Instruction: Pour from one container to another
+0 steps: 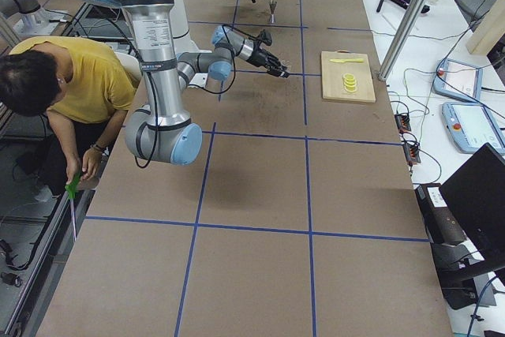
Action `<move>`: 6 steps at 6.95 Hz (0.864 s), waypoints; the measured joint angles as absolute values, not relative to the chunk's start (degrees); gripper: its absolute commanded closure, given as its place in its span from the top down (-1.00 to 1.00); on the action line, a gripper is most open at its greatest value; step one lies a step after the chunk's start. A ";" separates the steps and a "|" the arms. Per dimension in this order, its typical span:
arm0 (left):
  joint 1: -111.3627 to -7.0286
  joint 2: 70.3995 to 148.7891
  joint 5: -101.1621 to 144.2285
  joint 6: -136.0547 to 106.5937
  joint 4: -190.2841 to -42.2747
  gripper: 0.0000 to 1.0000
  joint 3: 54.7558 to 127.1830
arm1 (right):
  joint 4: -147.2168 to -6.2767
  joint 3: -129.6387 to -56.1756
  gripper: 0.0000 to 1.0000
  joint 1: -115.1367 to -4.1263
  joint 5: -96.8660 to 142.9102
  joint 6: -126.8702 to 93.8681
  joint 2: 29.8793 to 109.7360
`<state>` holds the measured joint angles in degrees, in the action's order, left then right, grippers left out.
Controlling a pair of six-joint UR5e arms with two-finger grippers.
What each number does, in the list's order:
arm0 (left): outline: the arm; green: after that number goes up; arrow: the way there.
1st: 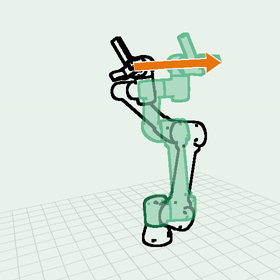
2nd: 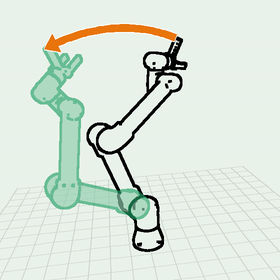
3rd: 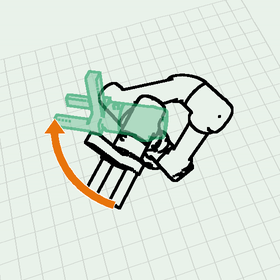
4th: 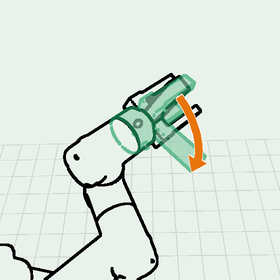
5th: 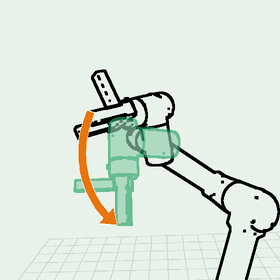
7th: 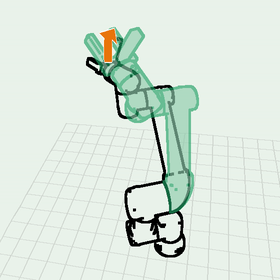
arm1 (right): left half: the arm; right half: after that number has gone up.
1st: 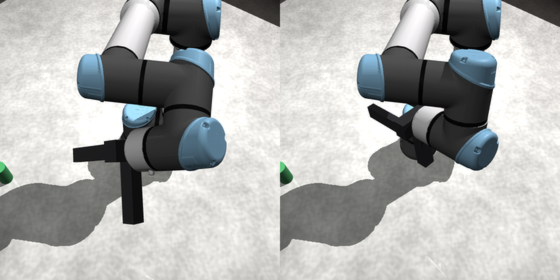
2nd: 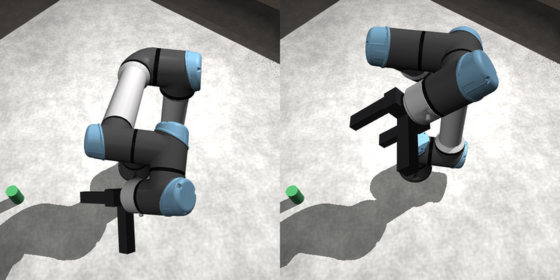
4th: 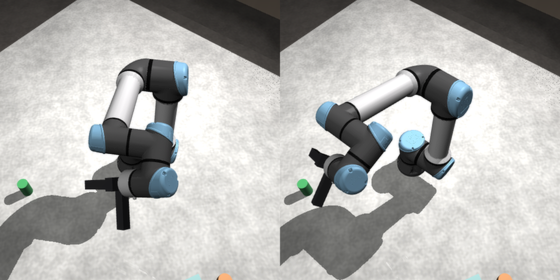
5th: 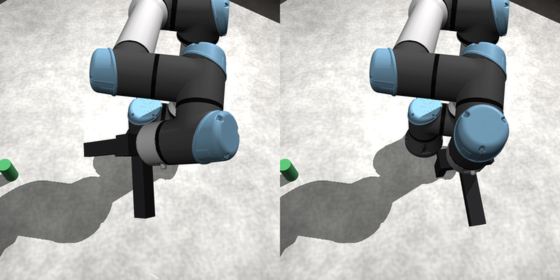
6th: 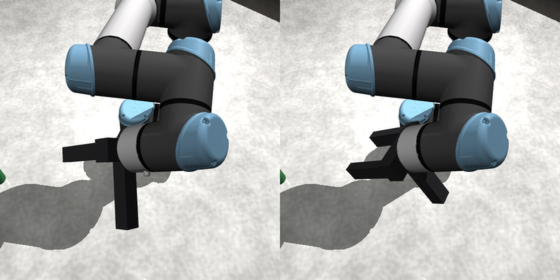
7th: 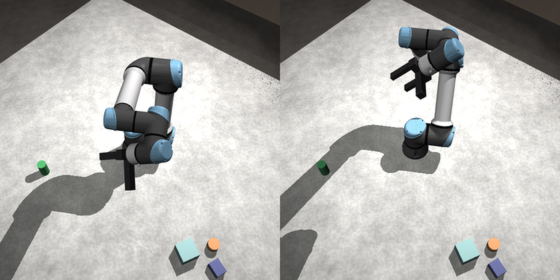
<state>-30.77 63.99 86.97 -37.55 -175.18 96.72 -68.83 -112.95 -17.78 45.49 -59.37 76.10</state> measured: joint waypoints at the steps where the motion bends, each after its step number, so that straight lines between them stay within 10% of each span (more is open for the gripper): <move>1: -36.88 63.50 90.68 -31.82 -174.97 1.00 95.48 | -68.73 -113.16 -0.80 -17.81 45.55 -61.04 78.79; 6: -69.16 68.51 116.10 -12.32 -162.27 1.00 94.18 | -40.47 -103.25 -0.50 -16.54 41.65 -66.76 95.52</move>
